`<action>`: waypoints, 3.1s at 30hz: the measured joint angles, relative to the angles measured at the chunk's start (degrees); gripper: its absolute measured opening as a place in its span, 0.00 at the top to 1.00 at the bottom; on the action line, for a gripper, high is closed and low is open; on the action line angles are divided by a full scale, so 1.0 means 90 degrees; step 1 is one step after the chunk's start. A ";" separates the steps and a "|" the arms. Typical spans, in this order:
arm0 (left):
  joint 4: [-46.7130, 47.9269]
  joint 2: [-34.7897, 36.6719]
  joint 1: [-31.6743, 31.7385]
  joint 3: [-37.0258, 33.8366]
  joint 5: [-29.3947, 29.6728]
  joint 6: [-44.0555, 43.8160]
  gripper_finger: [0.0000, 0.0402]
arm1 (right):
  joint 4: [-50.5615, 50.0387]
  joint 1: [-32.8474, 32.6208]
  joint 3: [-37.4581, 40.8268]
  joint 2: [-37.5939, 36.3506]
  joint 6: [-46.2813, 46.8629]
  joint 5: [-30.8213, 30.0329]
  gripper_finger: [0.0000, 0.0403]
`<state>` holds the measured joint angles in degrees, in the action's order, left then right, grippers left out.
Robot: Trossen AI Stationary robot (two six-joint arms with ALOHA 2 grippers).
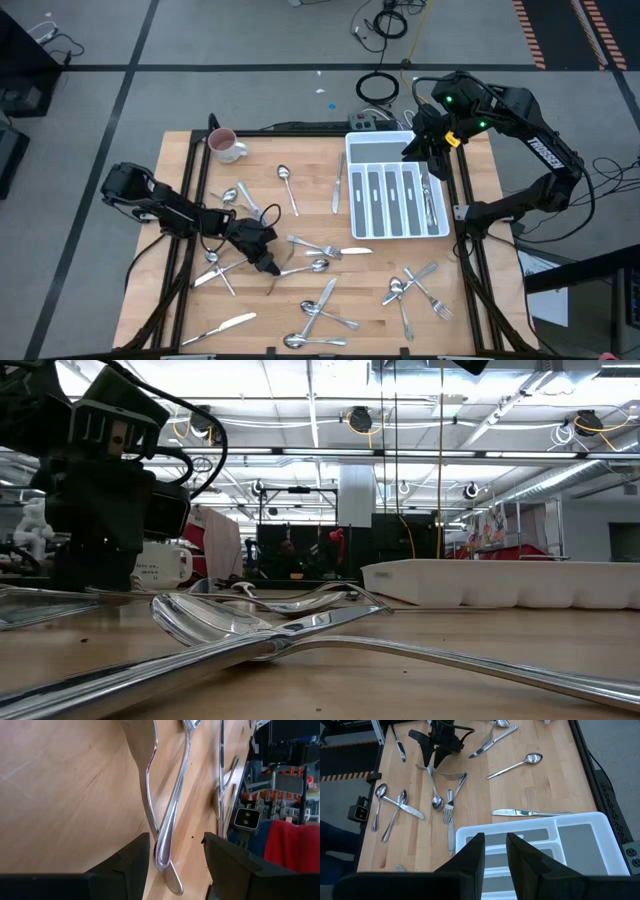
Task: Sort silverware
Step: Put the spoon in the middle section of the silverware tray
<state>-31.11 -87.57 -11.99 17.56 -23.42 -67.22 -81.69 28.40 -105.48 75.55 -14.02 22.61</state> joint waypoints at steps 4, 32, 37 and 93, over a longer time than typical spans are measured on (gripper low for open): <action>0.0033 0.0000 -0.0002 0.0000 0.0046 -0.0006 0.52 | 0.0000 -0.0001 0.0000 0.0000 0.0004 0.0000 0.82; 0.0601 0.0765 -0.0015 -0.0036 0.0233 0.0253 0.52 | 0.2278 -0.2985 0.0013 0.4176 -0.1205 0.1356 0.82; 0.0848 0.0770 -0.0017 -0.0032 -0.0132 0.0486 0.52 | 0.3114 -0.3083 0.0010 0.4351 -0.1193 0.1490 0.82; 0.3277 0.1902 -0.0022 -0.0022 0.0610 0.1737 0.52 | 0.5225 -0.4269 -0.0335 0.6462 0.1261 -0.1173 0.56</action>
<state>-1.62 -70.46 -12.19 17.37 -17.93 -51.59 -34.66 -10.02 -108.49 133.71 -2.67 12.05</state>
